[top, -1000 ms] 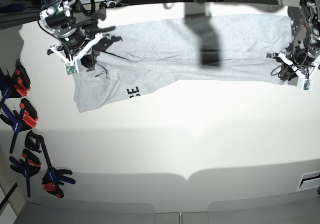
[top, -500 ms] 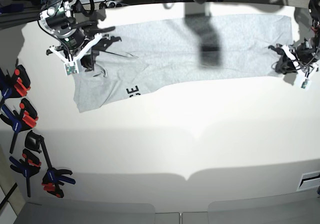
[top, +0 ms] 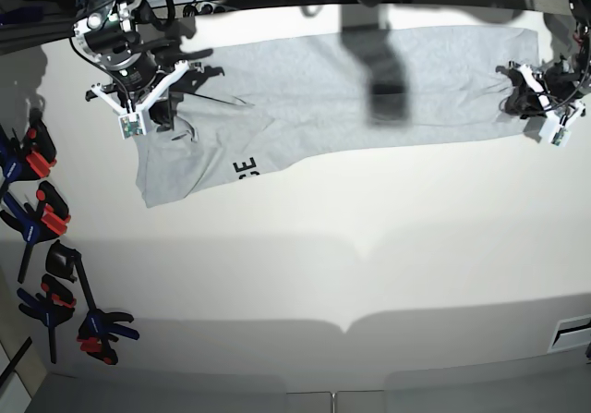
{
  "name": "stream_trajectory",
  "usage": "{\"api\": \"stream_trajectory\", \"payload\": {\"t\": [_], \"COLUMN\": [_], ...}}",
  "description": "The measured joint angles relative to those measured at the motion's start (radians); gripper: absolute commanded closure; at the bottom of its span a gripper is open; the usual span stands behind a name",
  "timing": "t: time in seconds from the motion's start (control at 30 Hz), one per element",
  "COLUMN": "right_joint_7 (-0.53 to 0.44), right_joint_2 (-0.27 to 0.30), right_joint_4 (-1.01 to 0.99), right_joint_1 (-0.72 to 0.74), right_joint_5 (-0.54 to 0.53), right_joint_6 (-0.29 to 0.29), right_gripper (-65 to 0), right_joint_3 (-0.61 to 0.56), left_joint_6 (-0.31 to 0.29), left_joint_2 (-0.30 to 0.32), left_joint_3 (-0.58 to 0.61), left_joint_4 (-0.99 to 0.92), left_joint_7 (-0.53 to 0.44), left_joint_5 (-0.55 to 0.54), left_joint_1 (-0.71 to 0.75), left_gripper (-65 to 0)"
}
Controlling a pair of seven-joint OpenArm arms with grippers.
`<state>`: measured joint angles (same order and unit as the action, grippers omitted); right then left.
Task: Fold the T-shirt properly
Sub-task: 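Slide the left gripper along the opposite side edge toward the collar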
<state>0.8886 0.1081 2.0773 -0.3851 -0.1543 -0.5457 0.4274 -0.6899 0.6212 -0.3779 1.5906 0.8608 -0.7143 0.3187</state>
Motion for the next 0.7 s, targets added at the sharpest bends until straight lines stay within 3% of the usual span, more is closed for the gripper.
{"api": "stream_trajectory", "payload": {"t": [0.07,0.37,0.5,0.7], "right_joint_7": [0.000,0.000,0.000,0.000], "right_joint_2": [0.000,0.000,0.000,0.000], "right_joint_4": [0.000,0.000,0.000,0.000], "right_joint_1": [0.000,0.000,0.000,0.000], "right_joint_5": [0.000,0.000,0.000,0.000], "right_joint_6": [0.000,0.000,0.000,0.000], "right_gripper": [0.0,0.0,0.0,0.0], "right_joint_3": [0.000,0.000,0.000,0.000], "left_joint_6": [0.000,0.000,0.000,0.000], "left_joint_2": [0.000,0.000,0.000,0.000], "left_joint_3": [0.000,0.000,0.000,0.000], "left_joint_4": [0.000,0.000,-0.003,-0.003], "left_joint_7": [0.000,-0.001,-0.062,-0.068], "left_joint_5": [0.000,0.000,0.000,0.000], "left_joint_1": [0.000,0.000,0.000,0.000], "left_gripper": [-25.1,-25.2,-25.2,-24.9]}}
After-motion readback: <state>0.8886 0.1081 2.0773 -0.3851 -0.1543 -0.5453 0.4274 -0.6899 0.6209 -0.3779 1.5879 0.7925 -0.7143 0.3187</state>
